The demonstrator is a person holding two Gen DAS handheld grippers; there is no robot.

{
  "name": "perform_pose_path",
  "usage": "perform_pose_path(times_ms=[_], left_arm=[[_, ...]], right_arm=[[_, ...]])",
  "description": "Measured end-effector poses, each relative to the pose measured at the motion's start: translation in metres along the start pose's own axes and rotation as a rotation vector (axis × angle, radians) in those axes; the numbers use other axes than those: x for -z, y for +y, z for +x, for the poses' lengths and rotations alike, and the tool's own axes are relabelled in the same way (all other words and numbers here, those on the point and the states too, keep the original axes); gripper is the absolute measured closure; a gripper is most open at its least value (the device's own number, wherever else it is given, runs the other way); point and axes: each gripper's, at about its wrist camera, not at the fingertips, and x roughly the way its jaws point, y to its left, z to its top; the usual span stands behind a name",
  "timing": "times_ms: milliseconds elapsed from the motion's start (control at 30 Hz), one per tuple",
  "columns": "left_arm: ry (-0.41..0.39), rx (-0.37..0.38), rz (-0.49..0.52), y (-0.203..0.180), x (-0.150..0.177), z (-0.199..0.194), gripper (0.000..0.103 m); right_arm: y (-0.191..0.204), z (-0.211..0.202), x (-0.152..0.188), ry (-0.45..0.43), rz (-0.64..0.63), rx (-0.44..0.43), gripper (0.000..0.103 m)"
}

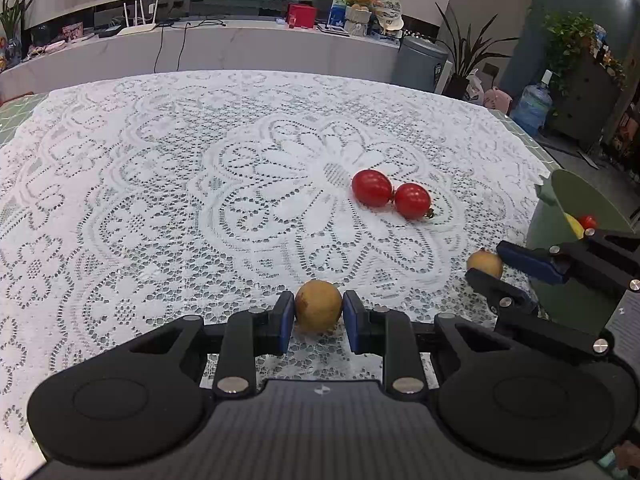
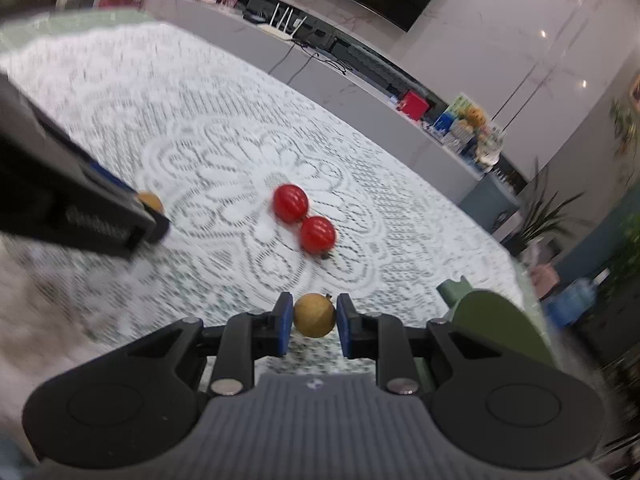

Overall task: Organize fruits
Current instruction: 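Grasp a small brown fruit with the left gripper while the right gripper grasps the other, then carry both brown fruits over the green colander and lower them in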

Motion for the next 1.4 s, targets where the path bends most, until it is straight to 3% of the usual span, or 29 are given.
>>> perform_pose_path(times_ms=[233,400,800,1400], left_arm=[[0.004,0.004,0.0,-0.008,-0.005,-0.013,0.074],[-0.016,0.012,0.013,-0.018,-0.011,-0.027,0.074],[-0.063,0.072,0.051,-0.056,-0.027,-0.061,0.074],[-0.058,0.196,0.138,-0.119,-0.035,-0.065,0.074]], right_arm=[[-0.022,-0.017,-0.004,0.001,0.181,-0.154,0.084],[-0.036,-0.034,-0.002,-0.024,0.241,-0.186,0.084],[-0.086,-0.079,0.008,-0.106,0.372,-0.203,0.083],[-0.152,-0.104,0.047,-0.133,0.487,-0.096,0.083]])
